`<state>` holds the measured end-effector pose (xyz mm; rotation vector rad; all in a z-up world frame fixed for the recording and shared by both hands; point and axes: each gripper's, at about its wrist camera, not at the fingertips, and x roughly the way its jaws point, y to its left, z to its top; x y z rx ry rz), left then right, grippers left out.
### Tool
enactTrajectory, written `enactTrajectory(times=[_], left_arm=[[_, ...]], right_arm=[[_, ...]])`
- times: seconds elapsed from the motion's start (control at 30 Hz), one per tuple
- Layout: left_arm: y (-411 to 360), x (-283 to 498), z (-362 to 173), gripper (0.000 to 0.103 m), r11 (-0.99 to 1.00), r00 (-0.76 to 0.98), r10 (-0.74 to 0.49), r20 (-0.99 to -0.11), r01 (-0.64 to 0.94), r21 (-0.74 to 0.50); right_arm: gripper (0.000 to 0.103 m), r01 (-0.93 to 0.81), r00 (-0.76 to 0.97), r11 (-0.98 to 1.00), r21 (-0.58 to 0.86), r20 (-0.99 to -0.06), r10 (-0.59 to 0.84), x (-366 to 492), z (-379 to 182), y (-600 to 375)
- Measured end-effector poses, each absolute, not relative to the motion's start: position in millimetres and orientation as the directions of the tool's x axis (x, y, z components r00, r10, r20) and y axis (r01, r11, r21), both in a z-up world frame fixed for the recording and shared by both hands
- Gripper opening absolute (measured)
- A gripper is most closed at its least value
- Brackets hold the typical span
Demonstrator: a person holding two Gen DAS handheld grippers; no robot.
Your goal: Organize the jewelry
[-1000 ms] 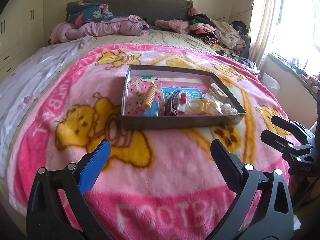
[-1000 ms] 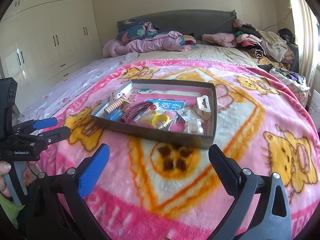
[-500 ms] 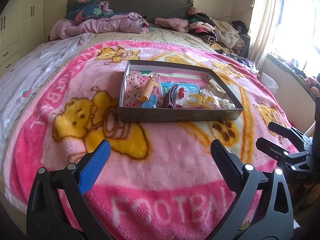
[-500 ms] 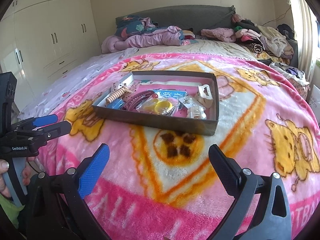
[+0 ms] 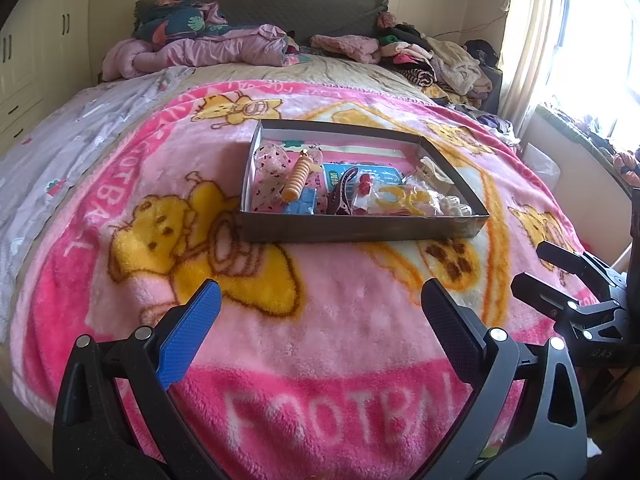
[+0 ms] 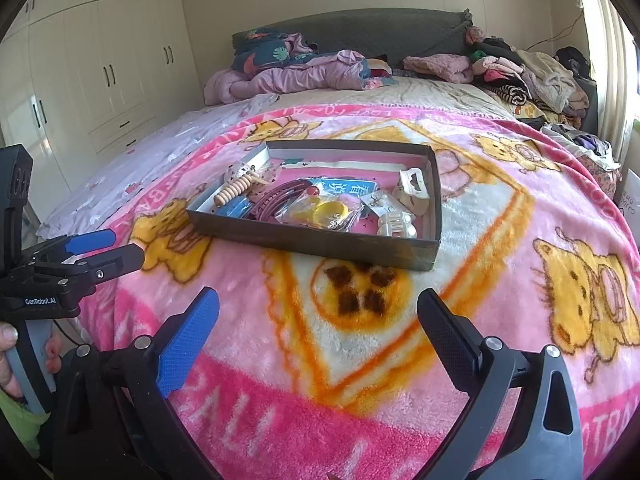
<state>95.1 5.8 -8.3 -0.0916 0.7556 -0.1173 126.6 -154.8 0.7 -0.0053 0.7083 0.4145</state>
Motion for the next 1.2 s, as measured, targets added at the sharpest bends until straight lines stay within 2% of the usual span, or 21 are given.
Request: enactTrajectory(times=[1.2], left_arm=[[9.1,94.1,-6.8,0.092,0.991,0.721,-0.124,-0.681,0.062,-0.115]], right_arm=[[0.097,-0.371,0.682,0.919,0.134,-0.632,0.367,126.3,1.9,-154.4]])
